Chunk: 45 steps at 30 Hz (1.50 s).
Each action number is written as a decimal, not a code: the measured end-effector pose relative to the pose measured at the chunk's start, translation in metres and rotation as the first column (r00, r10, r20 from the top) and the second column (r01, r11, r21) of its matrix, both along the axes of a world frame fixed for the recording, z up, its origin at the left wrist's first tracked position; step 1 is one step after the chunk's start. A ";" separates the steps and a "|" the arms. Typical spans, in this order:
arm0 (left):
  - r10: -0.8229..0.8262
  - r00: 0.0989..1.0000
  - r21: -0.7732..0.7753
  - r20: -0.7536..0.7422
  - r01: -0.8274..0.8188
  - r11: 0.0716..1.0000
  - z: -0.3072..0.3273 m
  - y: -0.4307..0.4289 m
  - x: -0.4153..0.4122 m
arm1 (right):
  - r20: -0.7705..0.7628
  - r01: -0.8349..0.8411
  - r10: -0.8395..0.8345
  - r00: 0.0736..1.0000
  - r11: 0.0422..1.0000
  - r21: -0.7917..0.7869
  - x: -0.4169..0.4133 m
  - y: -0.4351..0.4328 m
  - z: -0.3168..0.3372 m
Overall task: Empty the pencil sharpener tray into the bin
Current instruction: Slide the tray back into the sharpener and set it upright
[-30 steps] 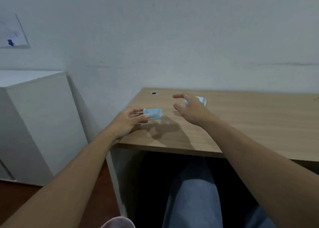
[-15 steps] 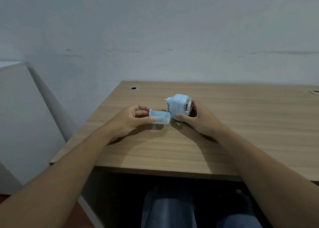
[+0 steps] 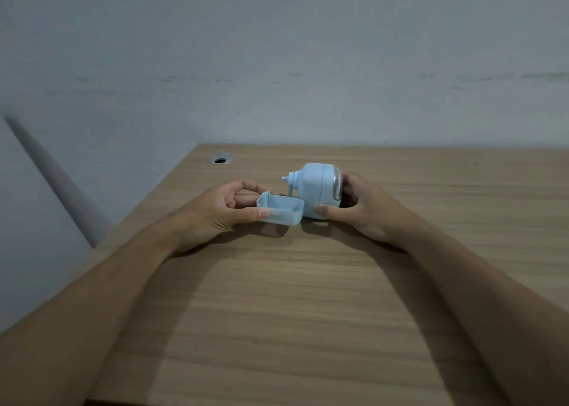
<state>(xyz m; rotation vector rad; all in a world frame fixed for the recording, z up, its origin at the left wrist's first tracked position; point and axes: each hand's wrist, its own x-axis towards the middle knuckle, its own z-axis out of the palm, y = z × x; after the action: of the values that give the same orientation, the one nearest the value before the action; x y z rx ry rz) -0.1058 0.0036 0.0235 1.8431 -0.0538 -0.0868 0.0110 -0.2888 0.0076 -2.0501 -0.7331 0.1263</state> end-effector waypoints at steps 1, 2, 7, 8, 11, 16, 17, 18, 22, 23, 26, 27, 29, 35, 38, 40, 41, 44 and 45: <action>-0.006 1.000 -0.010 -0.003 0.006 1.000 0.000 0.002 0.003 | -0.006 -0.009 0.009 1.000 1.000 0.012 0.004 -0.001 0.000; -0.010 1.000 -0.029 -0.006 0.010 1.000 0.000 0.003 0.005 | -0.017 -0.019 0.020 1.000 0.999 0.028 0.005 -0.002 0.000; -0.005 1.000 -0.047 0.015 0.005 0.999 -0.006 0.004 0.018 | -0.042 -0.071 0.073 0.996 0.996 0.054 0.010 -0.004 -0.001; 0.000 1.000 -0.042 0.027 0.001 0.999 -0.006 0.004 0.019 | -0.043 -0.080 0.083 0.996 0.995 0.061 0.010 -0.004 -0.002; 0.011 0.999 -0.020 0.054 -0.010 1.000 -0.007 0.002 0.022 | -0.060 -0.081 0.086 0.994 0.993 0.088 0.012 -0.004 -0.002; 0.022 0.998 0.021 0.066 -0.024 1.000 -0.008 -0.002 0.022 | -0.092 -0.088 0.102 0.991 0.986 0.138 0.011 -0.004 -0.004; 0.024 0.997 0.035 0.070 -0.027 0.999 -0.008 -0.002 0.022 | -0.091 -0.086 0.100 0.991 0.986 0.142 0.011 -0.004 -0.004; 0.026 0.997 0.048 0.074 -0.029 0.998 -0.008 -0.003 0.021 | -0.095 -0.084 0.098 0.991 0.986 0.145 0.010 -0.004 -0.004; 0.043 0.994 0.057 0.100 -0.049 0.997 -0.008 -0.007 0.020 | -0.105 -0.083 0.101 0.989 0.983 0.164 0.008 -0.005 -0.005; 0.050 0.993 0.061 0.107 -0.057 0.997 -0.008 -0.007 0.020 | -0.102 -0.083 0.101 0.990 0.983 0.165 0.008 -0.005 -0.005; 0.058 0.991 0.063 0.117 -0.065 0.996 -0.009 -0.008 0.020 | -0.098 -0.087 0.104 0.990 0.982 0.168 0.006 -0.006 -0.004; 0.062 0.991 0.061 0.119 -0.070 0.996 -0.009 -0.007 0.020 | -0.092 -0.086 0.102 0.991 0.983 0.163 0.005 -0.007 -0.004; 0.072 0.989 0.067 0.125 -0.081 0.994 -0.009 -0.007 0.020 | -0.090 -0.081 0.096 0.991 0.984 0.159 0.003 -0.007 -0.004; 0.078 0.987 0.108 0.137 -0.093 0.990 -0.011 -0.007 0.020 | -0.071 -0.074 0.085 0.994 0.986 0.151 -0.001 -0.010 -0.002; 0.069 0.987 0.126 0.146 -0.088 0.988 -0.012 -0.006 0.020 | -0.068 -0.077 0.087 0.994 0.988 0.133 -0.001 -0.011 -0.001; 0.059 0.986 0.135 0.155 -0.080 0.988 -0.013 -0.005 0.021 | -0.071 -0.078 0.088 0.994 0.989 0.128 -0.001 -0.012 -0.001; 0.054 0.986 0.135 0.156 -0.076 0.988 -0.013 -0.005 0.021 | -0.074 -0.078 0.088 0.993 0.989 0.129 -0.001 -0.012 0.000; 0.034 0.987 0.143 0.160 -0.057 0.988 -0.013 -0.003 0.021 | -0.061 -0.072 0.079 0.995 0.992 0.108 -0.002 -0.011 -0.001; 0.026 0.987 0.146 0.161 -0.050 0.988 -0.014 -0.004 0.021 | -0.051 -0.070 0.074 0.996 0.993 0.091 -0.002 -0.010 -0.001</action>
<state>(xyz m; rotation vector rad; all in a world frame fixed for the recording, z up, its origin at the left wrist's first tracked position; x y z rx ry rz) -0.0851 -0.0001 0.0099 1.9975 -0.1263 0.0857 0.0089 -0.2993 0.0066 -1.9291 -0.7660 0.1861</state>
